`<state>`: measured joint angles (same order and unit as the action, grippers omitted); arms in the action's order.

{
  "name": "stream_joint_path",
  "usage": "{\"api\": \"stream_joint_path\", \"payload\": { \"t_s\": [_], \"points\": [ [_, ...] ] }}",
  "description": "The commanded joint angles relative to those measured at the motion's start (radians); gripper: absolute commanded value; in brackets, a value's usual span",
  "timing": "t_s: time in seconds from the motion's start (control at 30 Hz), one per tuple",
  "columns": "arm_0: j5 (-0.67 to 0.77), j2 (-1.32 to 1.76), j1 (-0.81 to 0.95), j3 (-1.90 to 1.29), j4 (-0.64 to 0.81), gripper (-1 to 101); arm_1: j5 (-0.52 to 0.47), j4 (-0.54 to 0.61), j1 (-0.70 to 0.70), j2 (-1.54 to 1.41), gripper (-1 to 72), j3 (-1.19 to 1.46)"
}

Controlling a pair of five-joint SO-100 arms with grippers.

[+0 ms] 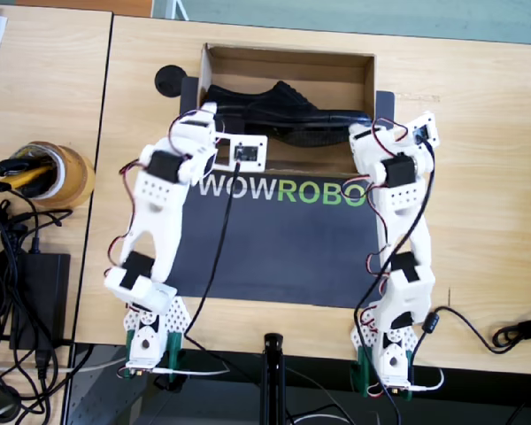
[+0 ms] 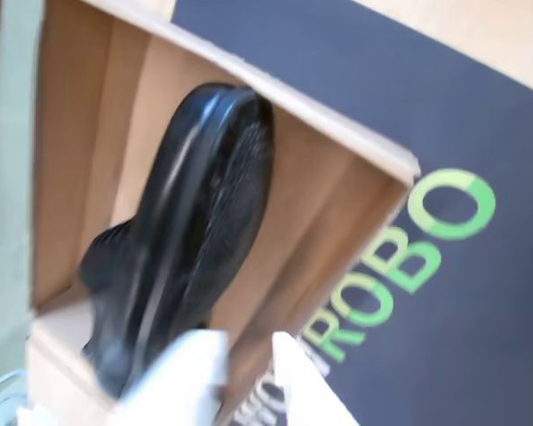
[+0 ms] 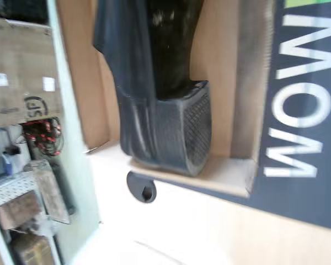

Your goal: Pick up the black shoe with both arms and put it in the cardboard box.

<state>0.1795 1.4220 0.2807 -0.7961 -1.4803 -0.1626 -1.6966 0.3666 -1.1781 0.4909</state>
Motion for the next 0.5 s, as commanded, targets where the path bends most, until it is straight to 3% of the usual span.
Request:
{"api": "stream_joint_path", "payload": {
  "t_s": [0.0, 0.47],
  "points": [
    [-0.003, 0.149, -0.005, 0.04, -0.08, 0, 0.002, -0.014, -0.012, -0.167, -0.1, 0.063],
    [-0.028, 0.525, -0.123, -0.009, -0.301, 0, 0.063, -0.011, -0.124, -0.692, -0.1, 0.342]
  ]
}}
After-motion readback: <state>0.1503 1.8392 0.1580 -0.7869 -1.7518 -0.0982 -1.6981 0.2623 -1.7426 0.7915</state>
